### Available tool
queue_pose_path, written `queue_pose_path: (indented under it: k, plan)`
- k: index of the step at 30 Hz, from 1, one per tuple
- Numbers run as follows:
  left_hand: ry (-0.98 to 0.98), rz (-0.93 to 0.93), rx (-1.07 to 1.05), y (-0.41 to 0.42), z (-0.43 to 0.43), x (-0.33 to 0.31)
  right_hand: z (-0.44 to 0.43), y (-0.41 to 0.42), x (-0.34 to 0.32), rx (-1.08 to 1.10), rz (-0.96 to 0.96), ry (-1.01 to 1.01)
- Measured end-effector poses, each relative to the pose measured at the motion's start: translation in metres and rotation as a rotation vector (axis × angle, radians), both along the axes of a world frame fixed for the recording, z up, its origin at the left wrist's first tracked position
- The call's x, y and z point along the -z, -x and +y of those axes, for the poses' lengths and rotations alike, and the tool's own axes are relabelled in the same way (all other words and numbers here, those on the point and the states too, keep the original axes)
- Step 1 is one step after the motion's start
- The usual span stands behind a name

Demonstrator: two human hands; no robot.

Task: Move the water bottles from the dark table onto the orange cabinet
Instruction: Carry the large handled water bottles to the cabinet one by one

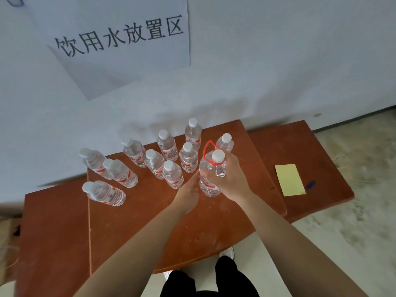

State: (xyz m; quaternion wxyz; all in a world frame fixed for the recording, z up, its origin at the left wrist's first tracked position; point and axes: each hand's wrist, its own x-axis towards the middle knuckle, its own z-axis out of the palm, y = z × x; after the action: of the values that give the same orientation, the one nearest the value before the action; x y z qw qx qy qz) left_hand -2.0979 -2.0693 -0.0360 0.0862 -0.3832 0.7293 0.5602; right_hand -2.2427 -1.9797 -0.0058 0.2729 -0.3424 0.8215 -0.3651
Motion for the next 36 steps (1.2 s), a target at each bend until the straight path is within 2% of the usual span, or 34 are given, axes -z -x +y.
queue_pose_path:
  k: [3,5,8,11,15,20,23,28,36]
  plan:
    - [0.115,0.009,-0.008,0.002,-0.005,-0.017,0.004,0.014,-0.018,-0.136,0.029,-0.019]
    - [0.205,0.037,-0.073,0.002,-0.010,-0.036,0.010,0.023,-0.043,-0.157,0.198,-0.005]
    - [0.396,0.051,-0.215,-0.005,-0.016,-0.070,0.009,0.030,-0.078,-0.145,0.413,0.152]
    - [0.595,0.031,-0.384,-0.033,-0.011,-0.099,-0.017,0.024,-0.096,-0.254,0.552,0.275]
    - [0.869,-0.144,-0.601,-0.107,0.012,-0.119,-0.056,-0.024,-0.092,-0.485,0.635,0.254]
    - [1.011,-0.448,-0.871,-0.230,0.081,-0.143,-0.069,-0.133,-0.088,-0.815,0.672,0.344]
    - [1.041,-0.627,-0.971,-0.307,0.127,-0.168,-0.055,-0.215,-0.106,-0.982,0.705,0.388]
    - [1.093,-0.889,-1.119,-0.426,0.212,-0.216,-0.015,-0.357,-0.146,-1.184,0.776,0.594]
    - [1.255,-1.182,-1.379,-0.638,0.460,-0.270,0.147,-0.635,-0.209,-1.424,0.700,0.935]
